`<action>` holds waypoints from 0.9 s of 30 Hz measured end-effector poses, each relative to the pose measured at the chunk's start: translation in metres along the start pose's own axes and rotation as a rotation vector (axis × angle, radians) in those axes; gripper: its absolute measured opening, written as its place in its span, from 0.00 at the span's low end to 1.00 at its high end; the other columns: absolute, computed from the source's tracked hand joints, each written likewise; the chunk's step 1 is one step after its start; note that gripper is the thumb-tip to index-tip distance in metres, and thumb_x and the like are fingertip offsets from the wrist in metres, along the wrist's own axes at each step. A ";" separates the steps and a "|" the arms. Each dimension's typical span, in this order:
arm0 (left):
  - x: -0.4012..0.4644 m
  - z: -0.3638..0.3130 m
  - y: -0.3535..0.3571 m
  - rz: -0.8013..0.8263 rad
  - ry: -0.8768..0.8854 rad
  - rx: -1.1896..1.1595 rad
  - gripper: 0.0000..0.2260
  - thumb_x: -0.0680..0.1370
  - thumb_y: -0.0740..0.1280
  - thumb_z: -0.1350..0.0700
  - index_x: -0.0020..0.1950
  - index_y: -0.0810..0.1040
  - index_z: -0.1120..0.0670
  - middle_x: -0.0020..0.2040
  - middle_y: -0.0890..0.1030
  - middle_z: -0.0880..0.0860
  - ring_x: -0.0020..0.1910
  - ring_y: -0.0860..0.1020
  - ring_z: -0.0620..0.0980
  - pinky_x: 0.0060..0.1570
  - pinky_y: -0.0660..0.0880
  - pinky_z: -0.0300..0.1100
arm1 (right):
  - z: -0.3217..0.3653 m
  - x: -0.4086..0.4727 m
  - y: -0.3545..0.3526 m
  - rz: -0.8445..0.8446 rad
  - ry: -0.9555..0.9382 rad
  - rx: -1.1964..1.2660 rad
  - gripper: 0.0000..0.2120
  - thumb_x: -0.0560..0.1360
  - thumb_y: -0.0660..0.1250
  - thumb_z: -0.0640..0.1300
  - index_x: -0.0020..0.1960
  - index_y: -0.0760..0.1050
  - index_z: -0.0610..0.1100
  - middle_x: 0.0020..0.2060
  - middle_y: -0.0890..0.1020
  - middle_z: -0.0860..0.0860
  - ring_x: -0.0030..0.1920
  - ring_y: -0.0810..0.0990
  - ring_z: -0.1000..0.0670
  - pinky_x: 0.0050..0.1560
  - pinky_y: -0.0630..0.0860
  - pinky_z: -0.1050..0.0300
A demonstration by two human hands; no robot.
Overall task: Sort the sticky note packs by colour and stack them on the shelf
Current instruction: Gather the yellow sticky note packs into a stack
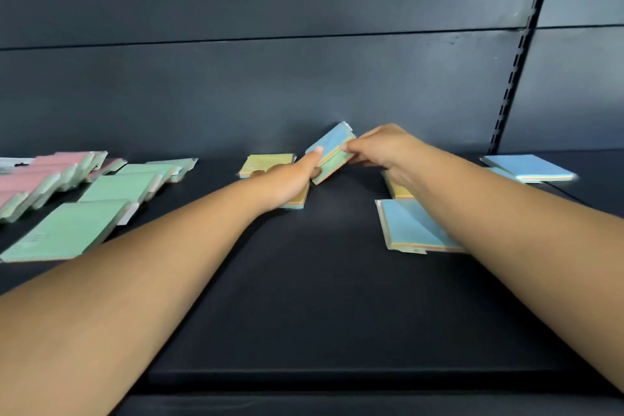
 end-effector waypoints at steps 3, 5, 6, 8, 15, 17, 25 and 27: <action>-0.008 -0.007 0.001 -0.012 0.031 0.046 0.34 0.65 0.42 0.25 0.65 0.69 0.33 0.75 0.61 0.48 0.73 0.58 0.52 0.70 0.53 0.49 | 0.001 -0.003 -0.002 -0.053 0.053 0.129 0.04 0.72 0.68 0.36 0.41 0.74 0.41 0.45 0.83 0.42 0.43 0.81 0.47 0.50 0.78 0.53; -0.015 -0.016 0.000 -0.053 0.068 0.174 0.28 0.77 0.41 0.33 0.68 0.69 0.40 0.69 0.68 0.51 0.69 0.62 0.55 0.67 0.55 0.48 | -0.006 -0.008 -0.006 -0.034 0.132 0.183 0.06 0.74 0.66 0.37 0.39 0.72 0.42 0.37 0.80 0.46 0.34 0.78 0.51 0.38 0.75 0.58; -0.021 -0.022 0.000 -0.074 0.091 0.234 0.27 0.79 0.41 0.37 0.68 0.69 0.44 0.62 0.71 0.53 0.65 0.65 0.56 0.67 0.56 0.48 | -0.008 -0.010 -0.011 -0.019 0.161 0.216 0.08 0.75 0.65 0.36 0.38 0.71 0.42 0.34 0.78 0.47 0.32 0.76 0.52 0.37 0.74 0.59; -0.029 -0.031 0.001 -0.087 0.160 0.329 0.25 0.80 0.40 0.40 0.67 0.70 0.45 0.55 0.72 0.54 0.64 0.65 0.56 0.69 0.56 0.49 | -0.014 -0.013 -0.028 -0.012 0.192 0.291 0.10 0.76 0.62 0.35 0.37 0.69 0.41 0.33 0.76 0.47 0.32 0.76 0.51 0.37 0.75 0.57; -0.048 -0.055 -0.025 -0.312 0.348 0.603 0.18 0.82 0.48 0.46 0.51 0.75 0.50 0.56 0.78 0.51 0.61 0.71 0.52 0.58 0.64 0.45 | -0.032 -0.042 -0.083 -0.078 0.188 0.502 0.10 0.77 0.58 0.30 0.38 0.67 0.39 0.35 0.74 0.43 0.27 0.79 0.47 0.19 0.75 0.61; -0.065 -0.061 -0.040 -0.404 0.388 0.628 0.17 0.81 0.51 0.46 0.56 0.76 0.49 0.57 0.78 0.51 0.57 0.73 0.53 0.51 0.67 0.43 | -0.026 -0.053 -0.082 -0.038 0.159 0.571 0.09 0.77 0.58 0.30 0.39 0.67 0.39 0.35 0.76 0.43 0.24 0.80 0.48 0.19 0.75 0.62; -0.165 -0.009 -0.064 -0.563 0.502 0.748 0.22 0.76 0.48 0.37 0.54 0.77 0.44 0.50 0.81 0.45 0.49 0.78 0.49 0.43 0.69 0.40 | 0.016 -0.111 -0.019 0.152 0.131 0.672 0.08 0.75 0.58 0.27 0.40 0.69 0.37 0.38 0.78 0.41 0.25 0.81 0.46 0.26 0.79 0.57; -0.192 0.020 -0.069 -0.617 0.516 0.700 0.30 0.69 0.42 0.34 0.52 0.79 0.44 0.48 0.83 0.45 0.47 0.80 0.50 0.44 0.74 0.41 | 0.031 -0.129 0.005 0.207 0.108 0.715 0.07 0.75 0.60 0.29 0.41 0.70 0.38 0.39 0.79 0.42 0.23 0.81 0.48 0.27 0.80 0.57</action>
Point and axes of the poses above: each hand's wrist, its own x-axis towards the middle knuckle, its own y-axis out of the palm, z = x × y, the point moved 8 cm from there along x, towards the middle knuckle
